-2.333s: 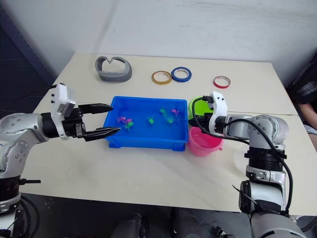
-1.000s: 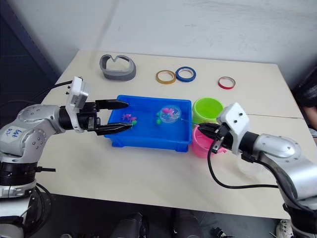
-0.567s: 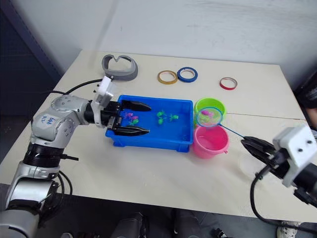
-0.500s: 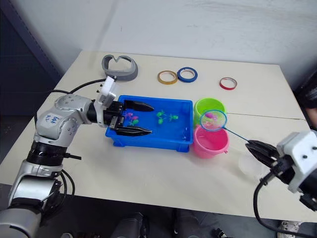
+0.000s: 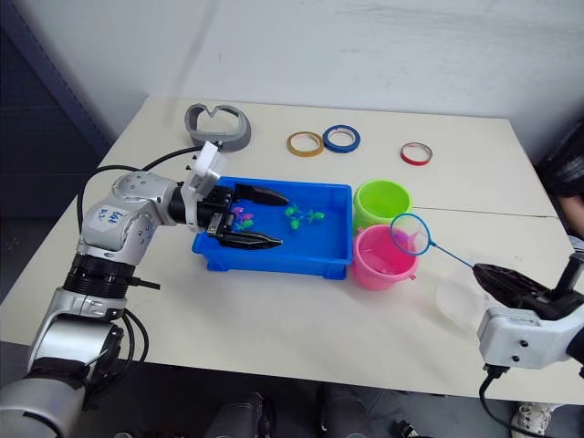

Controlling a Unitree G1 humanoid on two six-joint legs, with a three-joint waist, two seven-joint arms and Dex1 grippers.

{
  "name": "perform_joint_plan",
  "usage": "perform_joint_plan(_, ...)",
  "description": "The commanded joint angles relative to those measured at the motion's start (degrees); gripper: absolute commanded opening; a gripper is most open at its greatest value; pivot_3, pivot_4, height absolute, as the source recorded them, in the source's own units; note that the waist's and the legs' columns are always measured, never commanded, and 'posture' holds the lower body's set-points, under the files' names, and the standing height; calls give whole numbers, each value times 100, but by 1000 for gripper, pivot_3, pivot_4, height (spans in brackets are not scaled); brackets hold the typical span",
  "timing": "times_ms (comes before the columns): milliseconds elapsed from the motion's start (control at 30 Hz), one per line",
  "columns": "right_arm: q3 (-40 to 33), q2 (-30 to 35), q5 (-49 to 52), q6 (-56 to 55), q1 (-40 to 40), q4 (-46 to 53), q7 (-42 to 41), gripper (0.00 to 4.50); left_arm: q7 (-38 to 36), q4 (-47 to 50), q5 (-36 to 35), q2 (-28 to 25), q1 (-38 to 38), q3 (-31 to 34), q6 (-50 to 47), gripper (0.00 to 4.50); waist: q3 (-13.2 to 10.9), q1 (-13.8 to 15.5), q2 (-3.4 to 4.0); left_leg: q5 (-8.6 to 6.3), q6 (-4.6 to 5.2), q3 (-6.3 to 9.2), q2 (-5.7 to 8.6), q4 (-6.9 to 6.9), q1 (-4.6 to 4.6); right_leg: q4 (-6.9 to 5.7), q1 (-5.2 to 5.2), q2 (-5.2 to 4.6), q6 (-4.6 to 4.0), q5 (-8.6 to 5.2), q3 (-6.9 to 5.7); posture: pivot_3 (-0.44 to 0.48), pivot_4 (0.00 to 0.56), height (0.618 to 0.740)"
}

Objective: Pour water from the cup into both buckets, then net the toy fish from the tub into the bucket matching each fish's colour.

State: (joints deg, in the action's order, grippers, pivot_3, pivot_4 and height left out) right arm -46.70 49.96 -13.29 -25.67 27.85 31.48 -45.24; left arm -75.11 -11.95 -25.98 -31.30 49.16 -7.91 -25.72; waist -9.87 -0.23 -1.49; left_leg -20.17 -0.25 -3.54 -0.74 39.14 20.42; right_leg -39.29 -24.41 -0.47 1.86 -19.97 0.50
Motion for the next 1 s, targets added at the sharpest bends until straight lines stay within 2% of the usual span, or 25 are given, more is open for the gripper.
perform_joint_plan(33, -104, 297, -640, -1103, -244, -417, 451, 0, 11, 146, 30, -54, 73, 129, 62, 4488, 0, -1, 0, 0, -1, 0, 0, -1, 0, -1, 0, 0, 0, 0, 0, 0, 150, 740)
perform_joint_plan(233, -89, 574, -1387, -2244, -630, -866, 1038, 0, 57, 244, 39, -123, 17, 187, 38, 4488, 0, -10, 0, 1, -1, -7, 0, 0, -4, -5, 0, 0, 0, 0, 5, 0, 150, 740)
perform_joint_plan(400, 144, 798, -1435, -2603, -675, -1129, 1082, 0, 77, 185, 65, -157, 63, 202, 91, 4488, 0, -8, 0, 1, -1, -11, 0, 1, -6, -10, 0, 0, 0, 0, 7, 0, 150, 740)
perform_joint_plan(800, 460, 1005, -1690, -2670, -1060, -1151, 1175, 0, 65, 53, 146, -115, 142, 218, 248, 4488, 0, -29, 0, 1, -2, -21, -2, 4, -12, -19, 0, 1, 0, 0, 15, 0, 150, 740)
perform_joint_plan(1000, 482, 983, -1680, -2278, -1216, -1117, 1158, 0, 65, 33, 155, -107, 168, 220, 272, 4488, 0, -41, 0, 1, -2, -21, -2, 5, -12, -20, 0, 0, 0, 0, 16, 0, 150, 740)
